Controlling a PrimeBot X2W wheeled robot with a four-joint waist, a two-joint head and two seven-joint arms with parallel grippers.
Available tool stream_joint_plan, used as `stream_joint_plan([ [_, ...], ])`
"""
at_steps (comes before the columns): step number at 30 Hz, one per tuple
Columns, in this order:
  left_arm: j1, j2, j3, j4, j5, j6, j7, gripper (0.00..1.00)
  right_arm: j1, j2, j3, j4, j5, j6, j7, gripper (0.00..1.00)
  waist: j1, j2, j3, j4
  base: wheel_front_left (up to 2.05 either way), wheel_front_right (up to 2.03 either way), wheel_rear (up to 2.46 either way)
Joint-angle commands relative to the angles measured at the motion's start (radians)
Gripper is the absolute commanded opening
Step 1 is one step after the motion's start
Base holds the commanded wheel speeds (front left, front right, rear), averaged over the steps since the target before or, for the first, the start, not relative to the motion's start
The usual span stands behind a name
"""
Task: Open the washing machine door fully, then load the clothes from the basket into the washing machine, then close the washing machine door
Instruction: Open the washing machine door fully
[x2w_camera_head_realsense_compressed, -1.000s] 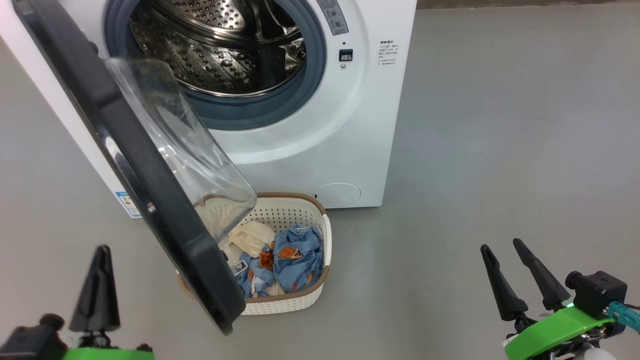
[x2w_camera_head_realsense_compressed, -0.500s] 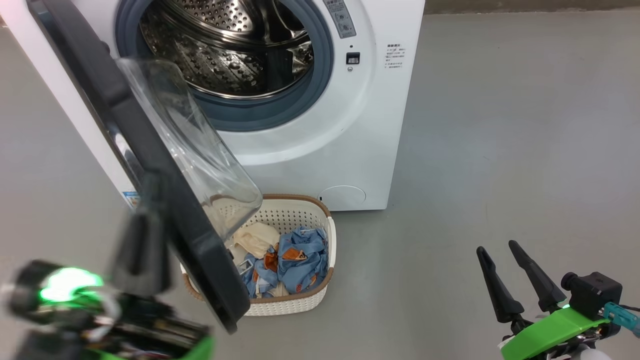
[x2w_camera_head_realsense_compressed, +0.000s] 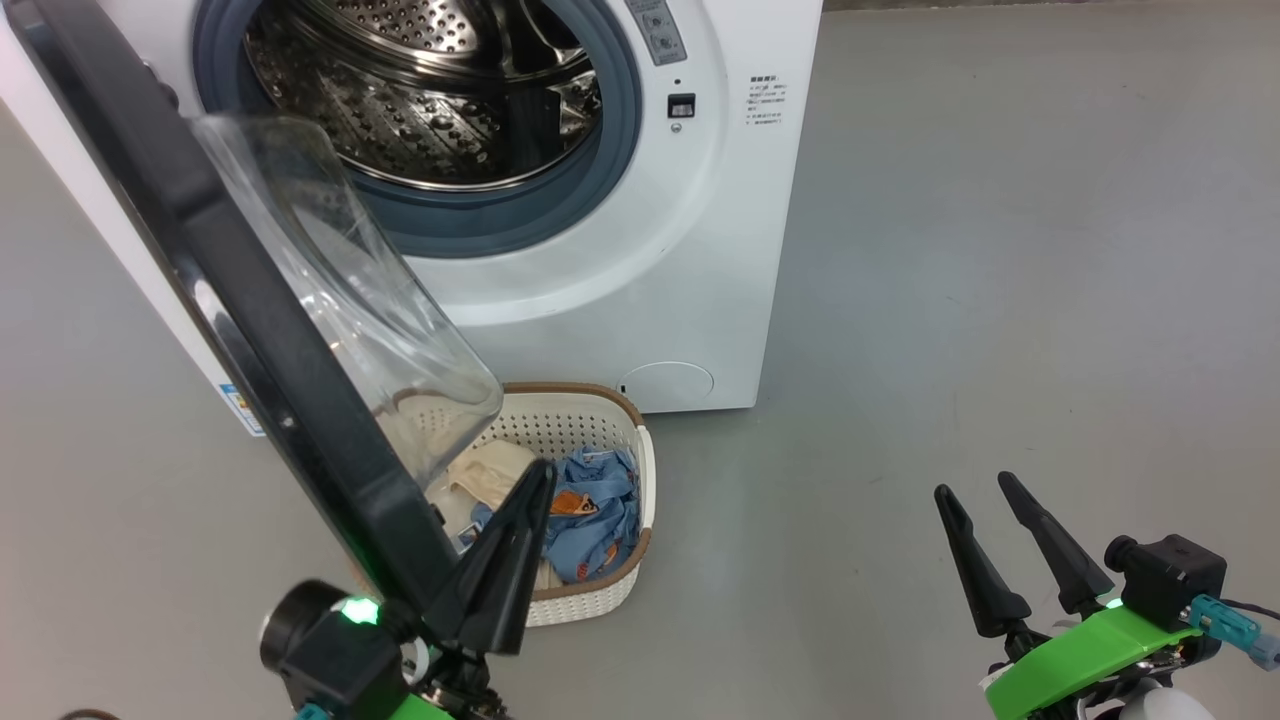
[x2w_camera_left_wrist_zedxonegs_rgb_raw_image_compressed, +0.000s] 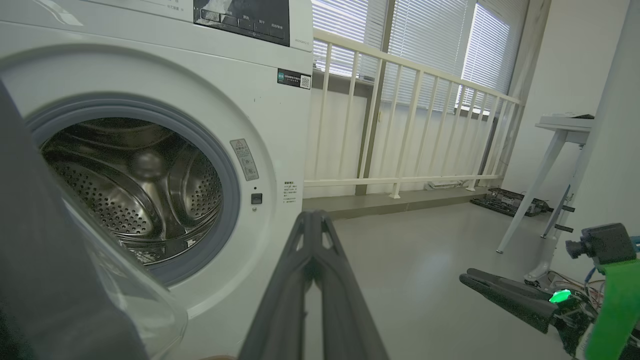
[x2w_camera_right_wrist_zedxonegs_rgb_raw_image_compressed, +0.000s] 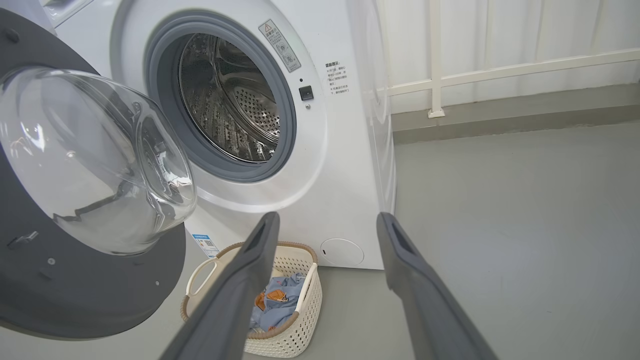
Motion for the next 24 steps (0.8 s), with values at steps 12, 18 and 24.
stream_joint_plan([
  [12, -0.011, 0.004, 0.05, 0.223, -0.058, 0.005, -0.048, 0.0, -0.034, -0.015, 0.034, -0.011, 0.017, 0.002, -0.012, 1.0, 0.0, 0.0, 0.0, -0.009, 0.0, 0.0, 0.0],
  [18, -0.04, 0.003, 0.061, 0.324, -0.079, 0.005, -0.067, 0.0, -0.033, -0.017, 0.038, -0.006, 0.019, 0.002, -0.012, 1.0, 0.0, 0.0, -0.005, -0.008, 0.0, 0.0, 0.0],
  [24, -0.054, 0.02, 0.109, 0.375, -0.102, 0.024, -0.08, 0.0, -0.029, -0.015, 0.047, -0.001, 0.021, 0.002, -0.012, 1.0, 0.0, 0.0, -0.013, -0.007, 0.0, 0.0, 0.0],
])
